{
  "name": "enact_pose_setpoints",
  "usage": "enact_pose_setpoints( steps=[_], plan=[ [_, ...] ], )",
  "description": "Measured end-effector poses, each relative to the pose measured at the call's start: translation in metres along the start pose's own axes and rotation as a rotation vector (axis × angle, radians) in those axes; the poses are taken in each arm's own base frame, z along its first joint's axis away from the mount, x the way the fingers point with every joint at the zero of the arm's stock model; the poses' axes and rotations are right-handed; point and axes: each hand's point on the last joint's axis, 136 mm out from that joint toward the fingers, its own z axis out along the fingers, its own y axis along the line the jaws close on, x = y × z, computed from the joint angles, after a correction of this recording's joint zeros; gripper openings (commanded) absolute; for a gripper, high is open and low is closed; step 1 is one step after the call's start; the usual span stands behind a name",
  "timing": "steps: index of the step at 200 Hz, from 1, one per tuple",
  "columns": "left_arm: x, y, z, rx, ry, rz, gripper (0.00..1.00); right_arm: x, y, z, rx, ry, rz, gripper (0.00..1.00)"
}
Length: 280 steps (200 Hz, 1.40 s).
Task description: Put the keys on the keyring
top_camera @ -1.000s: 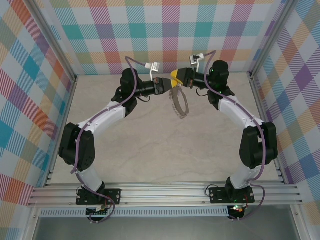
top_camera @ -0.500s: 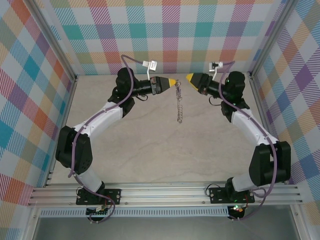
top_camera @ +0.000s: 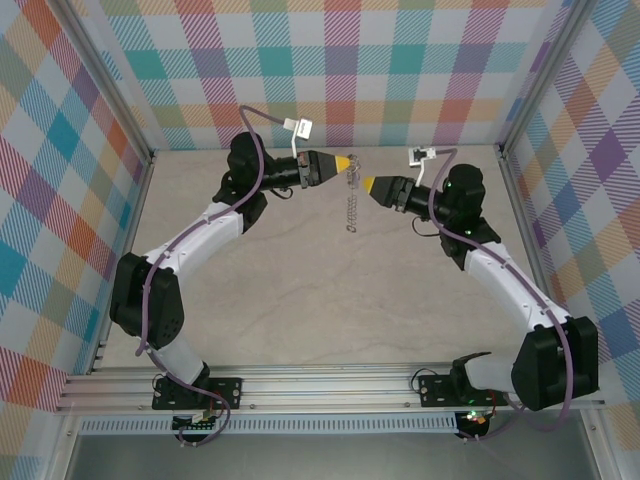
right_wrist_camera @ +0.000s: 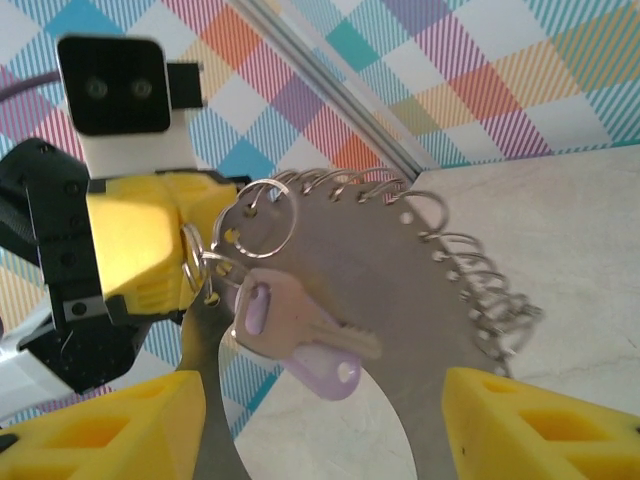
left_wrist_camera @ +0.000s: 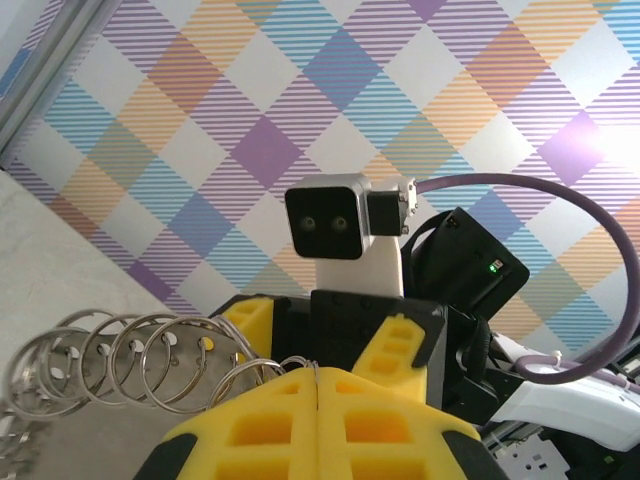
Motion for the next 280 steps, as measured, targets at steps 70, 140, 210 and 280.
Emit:
enact_pose_setpoints(
  steps=[70,140,210,280],
  plan=[
    [-0.005,-0.01,0.0,0.025,0.004,0.024,0.0,0.006,0.014,0.011,0.001,0.024,-0.066,0.58],
    [-0.006,-0.011,0.0,0.027,0.003,0.027,0.0,0.011,0.018,0.016,0.004,0.032,-0.096,0.58],
    [-0.006,-0.011,0.0,0.028,0.003,0.028,0.0,-0.005,0.025,0.025,0.023,0.007,-0.131,0.41],
    [-0.008,-0.009,0.0,0.015,-0.011,0.026,0.0,0.001,0.026,0.027,0.042,0.032,-0.138,0.0]
  ],
)
